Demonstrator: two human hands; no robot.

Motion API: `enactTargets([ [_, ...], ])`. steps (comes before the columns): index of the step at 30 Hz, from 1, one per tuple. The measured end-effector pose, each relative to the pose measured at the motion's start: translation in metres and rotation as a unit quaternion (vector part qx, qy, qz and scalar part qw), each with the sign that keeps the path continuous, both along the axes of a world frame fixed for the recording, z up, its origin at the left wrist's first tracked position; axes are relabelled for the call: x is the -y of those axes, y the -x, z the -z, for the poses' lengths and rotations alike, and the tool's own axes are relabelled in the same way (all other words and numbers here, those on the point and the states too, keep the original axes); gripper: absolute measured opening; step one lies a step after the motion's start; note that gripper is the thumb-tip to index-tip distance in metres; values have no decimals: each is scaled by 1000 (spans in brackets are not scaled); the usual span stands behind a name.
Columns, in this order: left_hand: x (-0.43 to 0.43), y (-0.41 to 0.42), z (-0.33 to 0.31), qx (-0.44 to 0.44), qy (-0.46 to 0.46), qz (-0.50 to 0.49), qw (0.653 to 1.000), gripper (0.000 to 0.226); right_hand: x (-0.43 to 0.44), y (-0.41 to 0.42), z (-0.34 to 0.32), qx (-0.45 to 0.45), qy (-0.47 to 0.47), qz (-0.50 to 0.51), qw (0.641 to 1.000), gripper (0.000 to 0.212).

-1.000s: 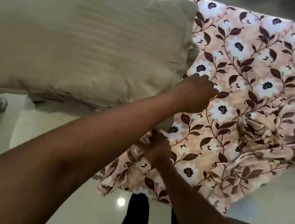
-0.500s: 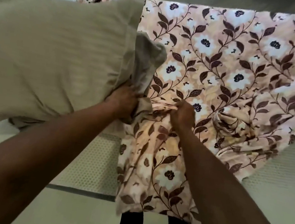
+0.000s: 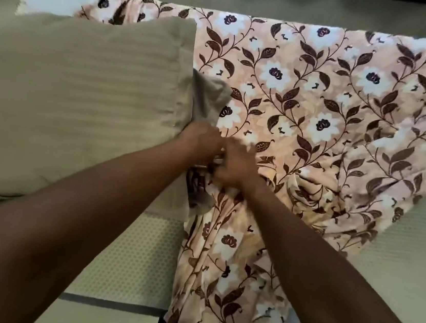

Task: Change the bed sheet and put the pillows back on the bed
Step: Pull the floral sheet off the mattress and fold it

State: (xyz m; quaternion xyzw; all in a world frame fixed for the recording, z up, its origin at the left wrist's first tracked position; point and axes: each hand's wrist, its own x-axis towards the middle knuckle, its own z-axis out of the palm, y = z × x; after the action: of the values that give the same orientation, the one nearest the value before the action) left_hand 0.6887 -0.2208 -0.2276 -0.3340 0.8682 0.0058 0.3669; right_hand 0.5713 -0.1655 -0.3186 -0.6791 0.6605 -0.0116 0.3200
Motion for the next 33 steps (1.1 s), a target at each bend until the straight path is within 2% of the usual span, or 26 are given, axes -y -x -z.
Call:
enactTargets([
  [2,14,8,12,20,29,3,999,36,-2,-21,7,-9,-15,-43,999,32],
  [3,19,5,18,27,45,-6,999,38,-1,-25,13,-31,3,-63,998,21],
  [5,27,-5,29,47,59,-28,997,48,3,-23,17,-36,30,-50,998,15],
  [8,33,-28,30,134,57,1,989,41,13,-4,20,48,22,85,995,14],
  [10,38,-32,22,148,75,6,986,40,21,19,16,6,34,115,993,12],
  [11,41,-31,18,150,79,9,985,41,26,37,13,0,26,172,985,10],
  [13,44,-31,12,160,73,-6,984,43,34,93,7,-36,16,304,952,17],
  [15,47,-35,8,160,67,-40,984,45,34,167,1,-83,-7,463,883,29],
  [16,48,-36,9,159,63,-50,984,45,32,200,-1,-116,-8,504,856,32],
  [17,50,-37,11,162,62,-48,984,45,31,220,-2,-149,-10,506,850,34],
  [18,50,-37,16,171,55,-46,983,45,34,225,-1,-175,-3,479,860,36],
  [20,49,-29,25,179,45,-38,982,40,48,212,7,-177,22,405,897,47],
  [21,48,-24,27,174,40,-43,983,37,56,195,9,-157,40,363,918,60],
  [24,49,4,30,132,28,-59,989,29,84,137,10,-42,68,137,987,104],
  [25,49,11,32,121,25,-64,990,27,91,115,10,-38,50,34,997,110],
  [26,47,15,36,114,24,-72,991,26,94,93,12,-68,36,-78,994,107],
  [27,44,16,40,112,22,-79,990,27,93,77,19,-90,39,-168,981,90],
  [28,42,14,45,110,23,-83,990,27,91,67,22,-93,65,-206,972,61],
  [29,42,14,48,104,28,-88,990,27,89,65,26,-62,107,-187,974,33],
  [30,43,15,49,101,32,-94,990,26,86,72,32,-20,151,-126,980,19],
  [32,45,21,49,97,36,-115,988,26,81,97,33,21,171,75,982,17],
  [33,45,24,49,89,34,-129,987,26,75,115,33,9,157,186,970,18],
])
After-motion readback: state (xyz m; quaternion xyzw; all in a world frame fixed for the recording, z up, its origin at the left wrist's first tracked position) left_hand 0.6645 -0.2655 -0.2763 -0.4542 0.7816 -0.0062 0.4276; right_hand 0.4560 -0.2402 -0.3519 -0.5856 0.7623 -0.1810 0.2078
